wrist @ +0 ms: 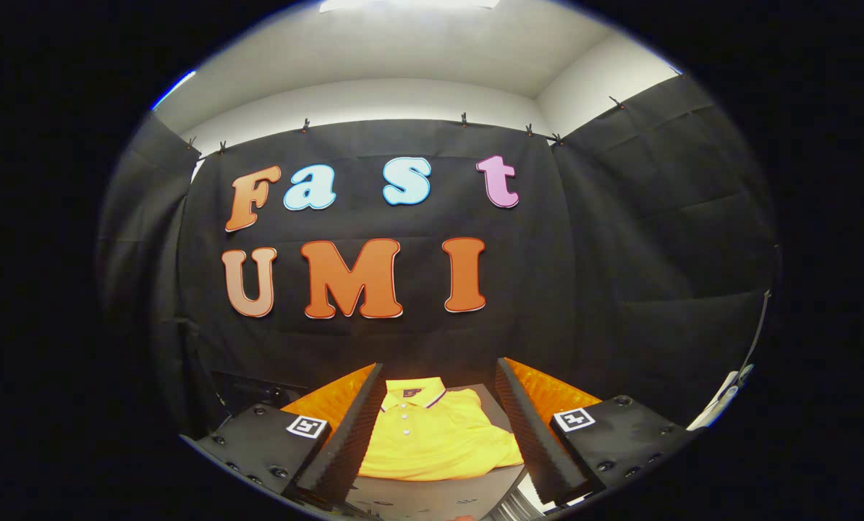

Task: Put the clothes into the washing machine and then close the washing machine lid.

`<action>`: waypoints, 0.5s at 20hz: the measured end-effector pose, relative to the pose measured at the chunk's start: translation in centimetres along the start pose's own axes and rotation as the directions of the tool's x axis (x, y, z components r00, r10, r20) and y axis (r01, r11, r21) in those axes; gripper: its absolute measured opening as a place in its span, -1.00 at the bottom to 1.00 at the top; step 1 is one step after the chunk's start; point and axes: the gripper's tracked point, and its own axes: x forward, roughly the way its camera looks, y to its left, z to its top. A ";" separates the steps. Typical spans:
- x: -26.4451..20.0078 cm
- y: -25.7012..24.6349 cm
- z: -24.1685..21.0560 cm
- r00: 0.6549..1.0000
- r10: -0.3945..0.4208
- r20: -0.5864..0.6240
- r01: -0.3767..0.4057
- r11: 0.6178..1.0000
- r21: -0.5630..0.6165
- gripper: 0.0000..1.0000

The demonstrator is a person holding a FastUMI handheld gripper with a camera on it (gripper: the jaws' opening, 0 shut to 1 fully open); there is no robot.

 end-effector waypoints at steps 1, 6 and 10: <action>0.0 0.2 0.2 1.000 0.000 0.002 0.000 1.000 0.004 0.96; 0.6 0.7 1.3 1.000 0.013 0.002 -0.013 1.000 0.021 0.96; 2.5 1.4 0.0 0.997 0.029 -0.068 -0.027 0.999 0.032 0.96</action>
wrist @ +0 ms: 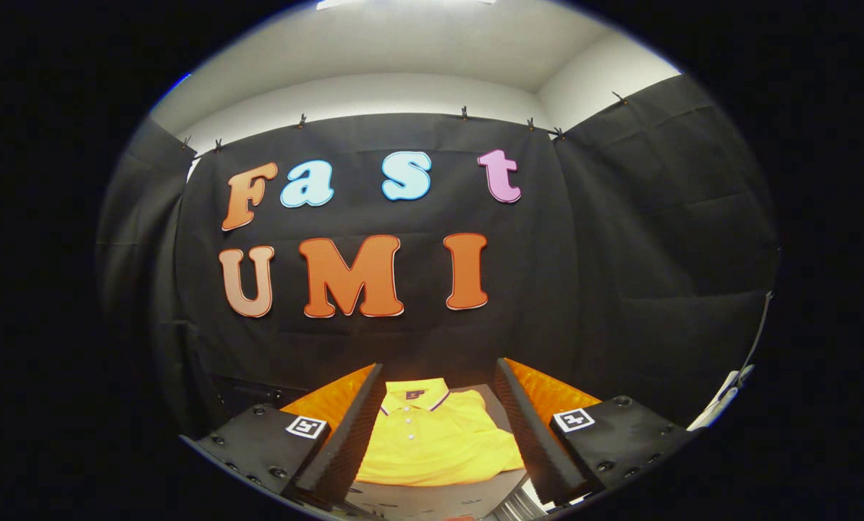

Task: Put the clothes into the washing machine and then close the washing machine lid.

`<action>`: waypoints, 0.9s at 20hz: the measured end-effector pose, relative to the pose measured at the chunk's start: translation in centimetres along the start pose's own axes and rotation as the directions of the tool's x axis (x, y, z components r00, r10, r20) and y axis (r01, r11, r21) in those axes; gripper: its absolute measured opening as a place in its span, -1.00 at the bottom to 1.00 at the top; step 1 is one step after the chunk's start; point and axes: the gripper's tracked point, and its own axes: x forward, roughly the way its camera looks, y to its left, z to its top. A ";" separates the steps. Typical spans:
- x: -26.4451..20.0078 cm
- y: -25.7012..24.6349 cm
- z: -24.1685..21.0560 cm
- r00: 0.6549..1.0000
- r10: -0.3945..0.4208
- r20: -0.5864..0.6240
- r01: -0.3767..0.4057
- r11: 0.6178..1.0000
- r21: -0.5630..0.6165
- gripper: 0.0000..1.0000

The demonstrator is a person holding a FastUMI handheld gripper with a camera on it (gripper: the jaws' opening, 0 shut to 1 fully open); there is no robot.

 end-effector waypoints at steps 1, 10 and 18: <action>0.8 0.4 -0.6 0.999 0.012 -0.032 -0.012 1.000 0.006 0.96; 9.6 4.8 -5.4 0.950 0.113 -0.292 -0.131 0.991 -0.042 0.96; 16.1 6.3 -13.4 0.812 0.105 -0.574 -0.177 0.982 -0.071 0.95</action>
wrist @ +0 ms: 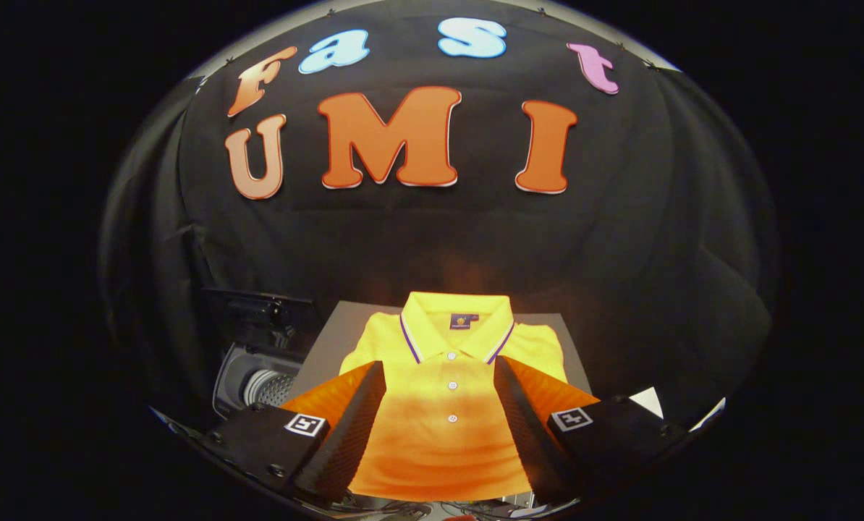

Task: Put the clothes into the washing machine and then close the washing machine lid.

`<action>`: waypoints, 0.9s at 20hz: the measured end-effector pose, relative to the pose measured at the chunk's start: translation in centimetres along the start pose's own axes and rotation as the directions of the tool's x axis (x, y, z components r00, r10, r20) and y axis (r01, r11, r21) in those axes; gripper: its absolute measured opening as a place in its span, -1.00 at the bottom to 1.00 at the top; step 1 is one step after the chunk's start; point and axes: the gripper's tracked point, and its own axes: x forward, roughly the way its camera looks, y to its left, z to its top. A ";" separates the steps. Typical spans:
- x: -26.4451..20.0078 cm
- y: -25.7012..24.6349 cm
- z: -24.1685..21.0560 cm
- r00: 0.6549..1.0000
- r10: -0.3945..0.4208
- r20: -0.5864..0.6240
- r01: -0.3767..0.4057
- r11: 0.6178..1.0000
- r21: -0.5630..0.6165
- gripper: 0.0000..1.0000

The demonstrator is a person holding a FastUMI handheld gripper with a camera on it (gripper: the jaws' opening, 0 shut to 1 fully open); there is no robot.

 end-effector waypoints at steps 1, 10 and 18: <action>1.1 -0.1 -0.3 1.000 0.000 -0.031 0.000 1.000 0.007 0.95; 7.1 -1.0 -4.5 0.971 0.009 -0.237 0.003 0.999 0.051 0.95; 8.1 -1.3 -6.2 0.964 -0.034 -0.265 0.032 0.999 -0.013 0.96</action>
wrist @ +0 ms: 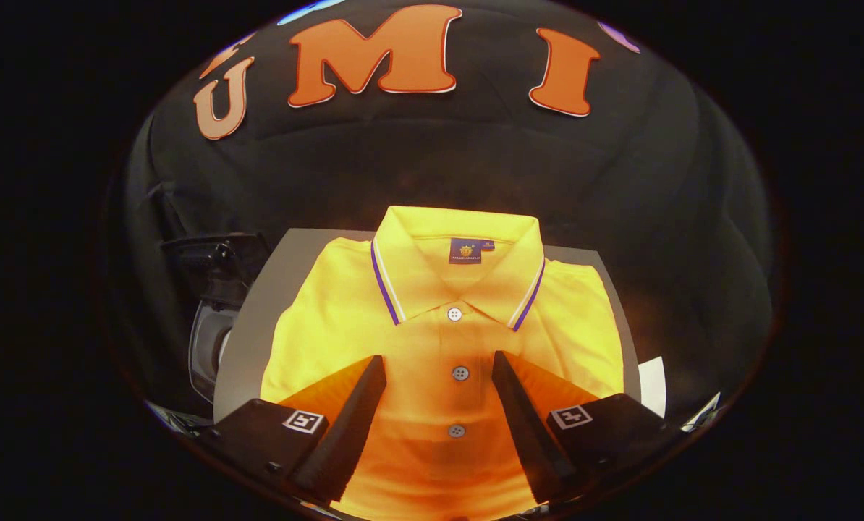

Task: Put the clothes into the washing machine and then close the washing machine lid.

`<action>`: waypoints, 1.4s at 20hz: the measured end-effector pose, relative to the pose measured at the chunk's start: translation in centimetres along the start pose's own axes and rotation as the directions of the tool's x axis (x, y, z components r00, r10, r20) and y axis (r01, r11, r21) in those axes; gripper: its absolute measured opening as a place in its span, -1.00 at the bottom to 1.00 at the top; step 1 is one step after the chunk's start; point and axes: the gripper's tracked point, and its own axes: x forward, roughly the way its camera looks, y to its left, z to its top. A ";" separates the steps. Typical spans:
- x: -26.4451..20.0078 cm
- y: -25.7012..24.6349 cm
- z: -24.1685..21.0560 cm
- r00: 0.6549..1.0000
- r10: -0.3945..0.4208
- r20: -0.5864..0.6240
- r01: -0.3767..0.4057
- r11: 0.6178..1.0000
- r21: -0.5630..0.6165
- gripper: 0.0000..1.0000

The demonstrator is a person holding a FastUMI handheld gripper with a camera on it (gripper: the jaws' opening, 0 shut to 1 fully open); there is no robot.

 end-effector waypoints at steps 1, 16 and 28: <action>0.0 -0.1 -0.1 1.000 0.001 -0.013 -0.002 1.000 -0.013 0.96; -0.6 -2.5 0.4 0.996 0.084 0.030 -0.087 0.989 0.117 -0.83; -5.0 -3.4 3.9 0.732 0.180 0.658 -0.428 0.872 0.238 -0.84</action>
